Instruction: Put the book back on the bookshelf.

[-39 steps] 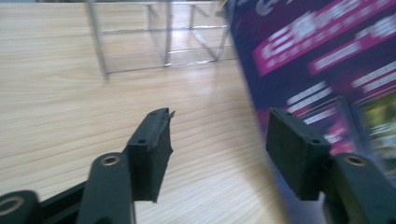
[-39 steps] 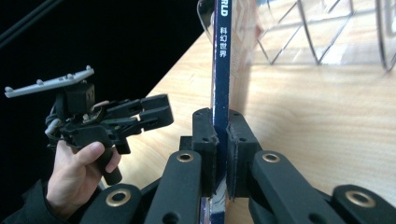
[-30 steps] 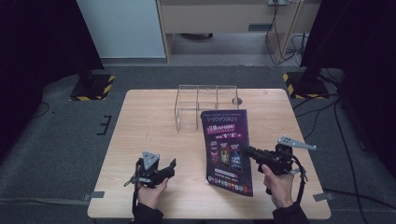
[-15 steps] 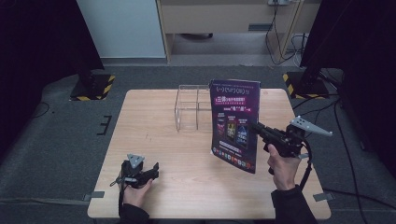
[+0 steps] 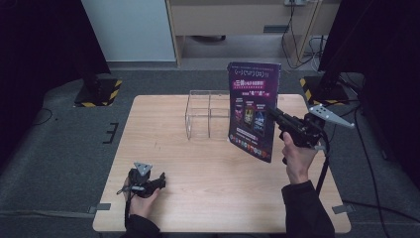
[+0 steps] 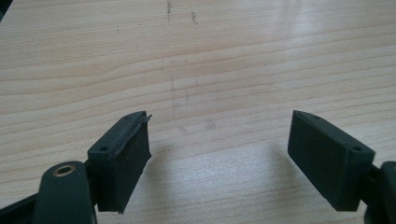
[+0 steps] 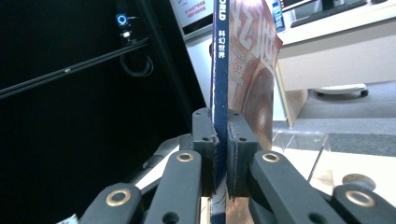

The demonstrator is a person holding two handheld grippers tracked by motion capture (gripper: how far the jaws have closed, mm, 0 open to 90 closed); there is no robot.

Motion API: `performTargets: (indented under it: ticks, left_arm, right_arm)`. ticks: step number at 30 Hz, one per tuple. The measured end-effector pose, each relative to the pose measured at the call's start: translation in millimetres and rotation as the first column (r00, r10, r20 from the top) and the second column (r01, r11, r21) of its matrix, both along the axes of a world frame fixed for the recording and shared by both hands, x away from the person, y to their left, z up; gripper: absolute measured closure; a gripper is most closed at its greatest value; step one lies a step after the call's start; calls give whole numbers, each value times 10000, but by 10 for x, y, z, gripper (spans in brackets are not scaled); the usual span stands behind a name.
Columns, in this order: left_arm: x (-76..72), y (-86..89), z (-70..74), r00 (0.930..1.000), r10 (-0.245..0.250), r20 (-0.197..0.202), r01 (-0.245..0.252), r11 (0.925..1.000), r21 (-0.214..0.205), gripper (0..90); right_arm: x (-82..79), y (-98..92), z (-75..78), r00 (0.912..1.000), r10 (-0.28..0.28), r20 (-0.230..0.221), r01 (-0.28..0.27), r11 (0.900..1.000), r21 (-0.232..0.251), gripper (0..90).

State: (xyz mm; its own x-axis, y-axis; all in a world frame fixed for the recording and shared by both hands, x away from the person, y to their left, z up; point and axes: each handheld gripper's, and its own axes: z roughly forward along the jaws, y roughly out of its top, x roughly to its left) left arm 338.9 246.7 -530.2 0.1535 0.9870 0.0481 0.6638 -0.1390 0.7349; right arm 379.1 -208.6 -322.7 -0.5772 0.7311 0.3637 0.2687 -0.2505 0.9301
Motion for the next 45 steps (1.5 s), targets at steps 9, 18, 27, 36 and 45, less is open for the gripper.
performTargets:
  ticks: [9,18,27,36,45]
  left_arm:
    - [37,16,-33,10000,83,-50,-82,9999,71,197]
    - [48,35,-43,9999,143,-63,-143,9999,-70,179]
    - [58,55,-44,9996,205,-171,-209,9996,-208,162]
    - [60,61,-45,9996,201,-198,-206,9994,-269,165]
    - [59,59,-45,9996,220,-198,-226,9994,-269,167]
  right_arm:
    - [275,5,97,9975,-680,208,682,9976,-69,847]
    - [558,54,78,9926,-1196,201,1200,9926,-204,847]
    - [787,108,-39,9836,-1788,251,1798,9828,-430,847]
    - [906,262,-242,9765,-2135,306,2153,9734,-782,846]
    - [938,400,-473,9714,-2350,327,2373,9640,-1204,846]
